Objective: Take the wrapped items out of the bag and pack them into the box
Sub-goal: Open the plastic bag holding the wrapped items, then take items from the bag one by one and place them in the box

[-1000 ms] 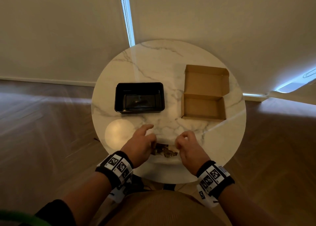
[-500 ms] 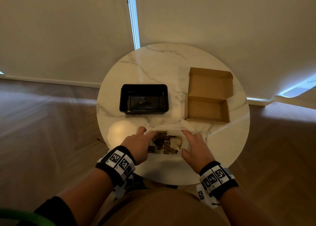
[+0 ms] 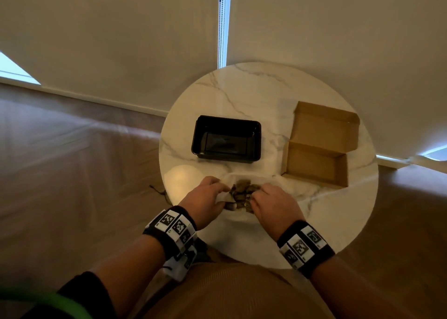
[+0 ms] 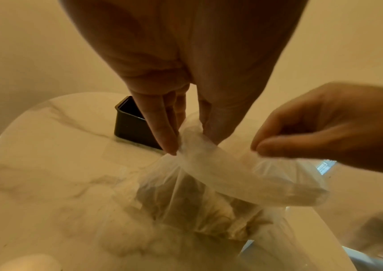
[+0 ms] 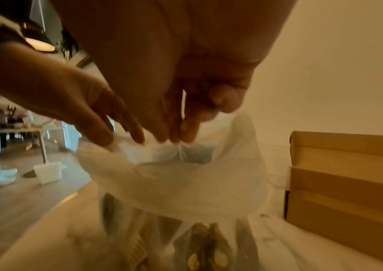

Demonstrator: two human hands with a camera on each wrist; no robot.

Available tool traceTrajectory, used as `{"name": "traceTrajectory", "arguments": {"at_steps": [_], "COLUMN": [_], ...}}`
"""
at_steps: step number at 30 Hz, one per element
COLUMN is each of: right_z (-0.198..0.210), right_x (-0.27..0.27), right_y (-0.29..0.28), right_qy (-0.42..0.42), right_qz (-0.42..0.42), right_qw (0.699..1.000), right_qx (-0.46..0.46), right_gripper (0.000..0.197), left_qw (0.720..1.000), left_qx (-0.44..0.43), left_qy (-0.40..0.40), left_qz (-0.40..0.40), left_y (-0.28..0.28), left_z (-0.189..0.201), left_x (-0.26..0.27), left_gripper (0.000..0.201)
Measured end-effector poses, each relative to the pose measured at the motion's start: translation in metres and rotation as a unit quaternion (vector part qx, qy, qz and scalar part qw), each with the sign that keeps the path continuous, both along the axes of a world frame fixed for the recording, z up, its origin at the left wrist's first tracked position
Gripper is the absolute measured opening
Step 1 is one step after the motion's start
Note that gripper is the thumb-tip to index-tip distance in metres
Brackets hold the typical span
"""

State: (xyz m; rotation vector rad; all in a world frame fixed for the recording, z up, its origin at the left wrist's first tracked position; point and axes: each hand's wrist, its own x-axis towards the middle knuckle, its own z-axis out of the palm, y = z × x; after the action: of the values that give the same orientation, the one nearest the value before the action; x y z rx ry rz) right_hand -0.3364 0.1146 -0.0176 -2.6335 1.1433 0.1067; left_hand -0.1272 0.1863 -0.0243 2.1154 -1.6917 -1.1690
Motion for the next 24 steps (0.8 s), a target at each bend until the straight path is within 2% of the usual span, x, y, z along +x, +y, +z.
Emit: {"name": "traceTrajectory", "arguments": {"at_steps": [2,4,8,12,16,21,24], "right_z": [-0.003,-0.01,-0.023,-0.028,-0.029,-0.022,-0.013], "right_x": [0.011,0.017,0.021,0.021,0.015,0.005,0.0], "right_y": [-0.008,-0.015,-0.022,-0.022,-0.019,-0.013,-0.013], "right_qy": [0.095,0.141,0.19,0.208,0.177,0.094,0.022], "right_qz": [-0.031,-0.053,-0.074,-0.074,-0.096,-0.156,-0.194], "right_qw": [0.994,0.988,0.978,0.974,0.977,0.978,0.969], "right_qx": [0.032,0.039,0.047,0.05,0.074,0.104,0.149], "right_gripper": [0.025,0.025,0.03,0.05,0.026,0.012,0.02], "left_qw": [1.0,1.0,1.0,1.0,0.999,0.999,0.999], "left_qx": [-0.007,-0.01,-0.02,-0.017,-0.02,-0.03,-0.041], "left_qy": [0.005,0.007,0.011,0.002,-0.002,-0.006,0.001], "left_qz": [0.003,-0.001,-0.013,-0.023,-0.031,-0.036,-0.024], "left_y": [0.003,0.006,0.009,0.009,0.009,0.005,0.0], "left_z": [-0.002,-0.001,0.0,0.0,-0.001,-0.003,-0.002], "left_x": [0.002,0.003,0.0,0.001,0.003,0.01,0.013], "left_gripper": [0.044,0.043,0.044,0.047,0.047,0.045,0.044]}}
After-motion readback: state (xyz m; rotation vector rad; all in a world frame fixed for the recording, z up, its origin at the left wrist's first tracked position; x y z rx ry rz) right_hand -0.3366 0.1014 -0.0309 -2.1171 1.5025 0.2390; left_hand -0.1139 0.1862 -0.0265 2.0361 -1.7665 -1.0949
